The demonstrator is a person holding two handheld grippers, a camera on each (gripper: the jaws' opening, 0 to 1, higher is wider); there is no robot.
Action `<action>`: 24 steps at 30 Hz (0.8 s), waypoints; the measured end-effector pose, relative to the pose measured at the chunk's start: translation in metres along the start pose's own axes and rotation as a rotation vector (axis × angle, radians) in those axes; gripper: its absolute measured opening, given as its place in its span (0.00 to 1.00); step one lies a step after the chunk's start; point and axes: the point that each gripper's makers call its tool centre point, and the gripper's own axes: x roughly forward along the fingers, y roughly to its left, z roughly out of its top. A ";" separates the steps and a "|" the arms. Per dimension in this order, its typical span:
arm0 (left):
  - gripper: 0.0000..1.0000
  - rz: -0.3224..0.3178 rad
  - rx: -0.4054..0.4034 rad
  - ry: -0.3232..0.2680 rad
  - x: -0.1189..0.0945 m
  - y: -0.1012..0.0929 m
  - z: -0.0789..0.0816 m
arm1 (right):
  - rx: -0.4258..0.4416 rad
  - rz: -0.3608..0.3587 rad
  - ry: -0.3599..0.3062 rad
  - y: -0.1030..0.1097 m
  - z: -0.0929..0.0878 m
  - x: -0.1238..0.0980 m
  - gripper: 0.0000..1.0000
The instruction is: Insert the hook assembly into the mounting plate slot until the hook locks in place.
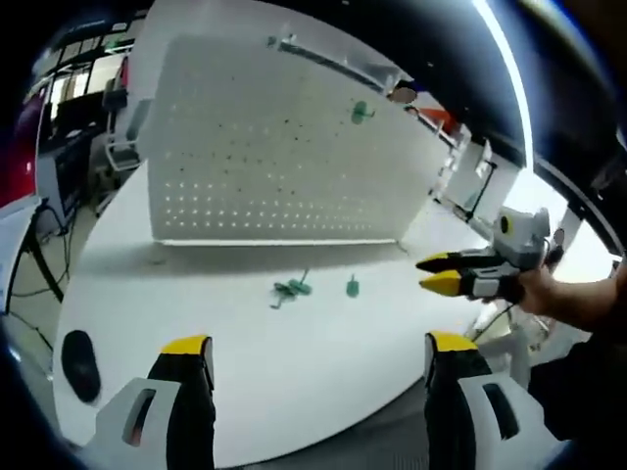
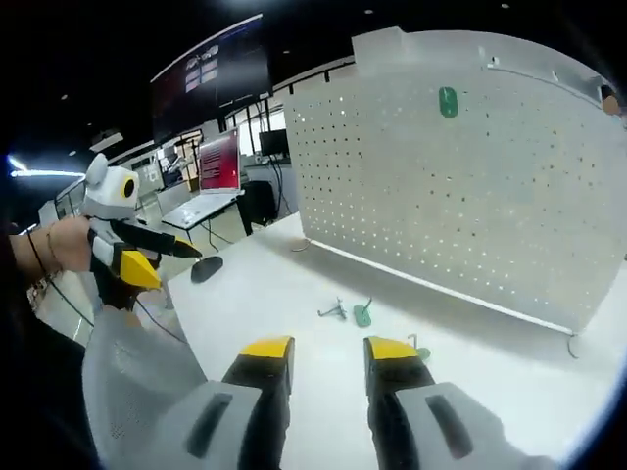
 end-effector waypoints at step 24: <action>0.90 -0.021 -0.058 0.068 -0.001 0.002 -0.026 | -0.012 0.210 0.263 0.034 -0.046 0.040 0.29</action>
